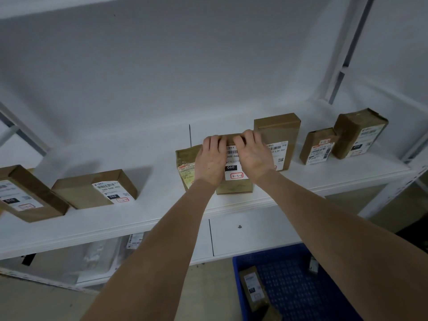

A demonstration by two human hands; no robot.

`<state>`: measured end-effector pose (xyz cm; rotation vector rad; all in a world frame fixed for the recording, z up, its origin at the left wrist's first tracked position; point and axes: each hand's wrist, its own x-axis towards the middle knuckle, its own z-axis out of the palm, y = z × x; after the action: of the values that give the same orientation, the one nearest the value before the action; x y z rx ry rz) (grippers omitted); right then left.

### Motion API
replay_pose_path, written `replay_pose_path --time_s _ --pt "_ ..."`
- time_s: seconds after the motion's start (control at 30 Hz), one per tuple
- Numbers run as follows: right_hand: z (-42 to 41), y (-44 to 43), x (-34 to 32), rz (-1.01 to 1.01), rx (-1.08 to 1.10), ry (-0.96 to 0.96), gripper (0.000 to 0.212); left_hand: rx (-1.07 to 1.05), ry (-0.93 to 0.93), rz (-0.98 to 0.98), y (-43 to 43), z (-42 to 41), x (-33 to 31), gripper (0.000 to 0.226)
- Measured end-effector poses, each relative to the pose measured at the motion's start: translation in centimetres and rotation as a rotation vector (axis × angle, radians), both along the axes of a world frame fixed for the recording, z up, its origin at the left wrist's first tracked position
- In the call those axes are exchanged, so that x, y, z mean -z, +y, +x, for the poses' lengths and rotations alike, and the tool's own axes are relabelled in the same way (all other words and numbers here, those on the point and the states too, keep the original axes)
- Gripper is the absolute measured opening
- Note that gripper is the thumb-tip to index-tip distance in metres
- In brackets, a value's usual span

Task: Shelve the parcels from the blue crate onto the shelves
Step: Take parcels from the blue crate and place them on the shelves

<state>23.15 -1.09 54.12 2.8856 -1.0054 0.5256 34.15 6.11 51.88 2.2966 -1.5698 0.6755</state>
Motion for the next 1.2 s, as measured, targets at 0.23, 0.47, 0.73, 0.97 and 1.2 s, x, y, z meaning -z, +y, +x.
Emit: replay_pose_path --time_s 0.23,0.47,0.73,0.97,1.2 --pt "1.7 -1.1 0.0 -0.035 0.022 0.005 0.052 0.006 -0.027 -0.052 -1.1 1.4 -0.6 0.066" --pt "3.2 -2.7 -0.2 -0.052 0.039 0.026 0.048 0.015 -0.018 -0.074 -2.7 2.9 -0.9 0.051" --pt "2.8 -4.0 -1.3 -0.078 -0.011 0.158 0.065 0.051 0.086 0.066 -2.0 3.3 -1.4 0.053" --pt "2.1 -2.3 -1.2 -0.017 0.022 0.141 0.058 0.023 0.155 0.148 -0.6 2.2 -1.7 0.055" --pt "2.3 -2.0 -0.7 0.004 0.058 0.114 0.053 0.016 0.139 0.143 -1.0 2.3 -1.6 0.056"
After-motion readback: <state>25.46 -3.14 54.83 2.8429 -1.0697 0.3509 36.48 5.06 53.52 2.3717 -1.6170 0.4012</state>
